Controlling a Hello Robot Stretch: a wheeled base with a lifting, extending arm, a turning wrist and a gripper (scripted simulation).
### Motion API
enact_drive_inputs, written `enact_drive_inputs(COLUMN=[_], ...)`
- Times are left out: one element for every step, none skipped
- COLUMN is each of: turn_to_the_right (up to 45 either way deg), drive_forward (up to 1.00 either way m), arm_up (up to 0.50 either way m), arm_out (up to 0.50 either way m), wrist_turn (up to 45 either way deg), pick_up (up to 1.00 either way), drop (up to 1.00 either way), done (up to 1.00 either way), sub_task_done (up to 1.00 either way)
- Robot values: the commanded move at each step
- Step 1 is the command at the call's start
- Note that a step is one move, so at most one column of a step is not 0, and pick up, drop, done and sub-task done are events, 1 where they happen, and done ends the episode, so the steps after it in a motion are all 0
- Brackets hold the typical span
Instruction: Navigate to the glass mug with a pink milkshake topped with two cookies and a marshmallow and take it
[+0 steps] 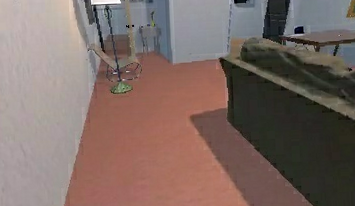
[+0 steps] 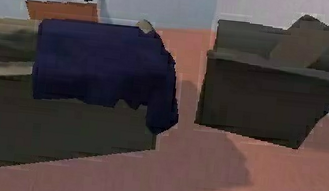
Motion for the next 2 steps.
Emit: enact_drive_inputs(turn_to_the_right=[0.0,0.0], drive_forward=[1.00,1.00], arm_up=[0.00,0.00], arm_out=[0.00,0.00], wrist_turn=[0.0,0.0], pick_up=[0.00,0.00], drop=[0.00,0.00], done=[0.00,0.00], sub_task_done=[0.00,0.00])
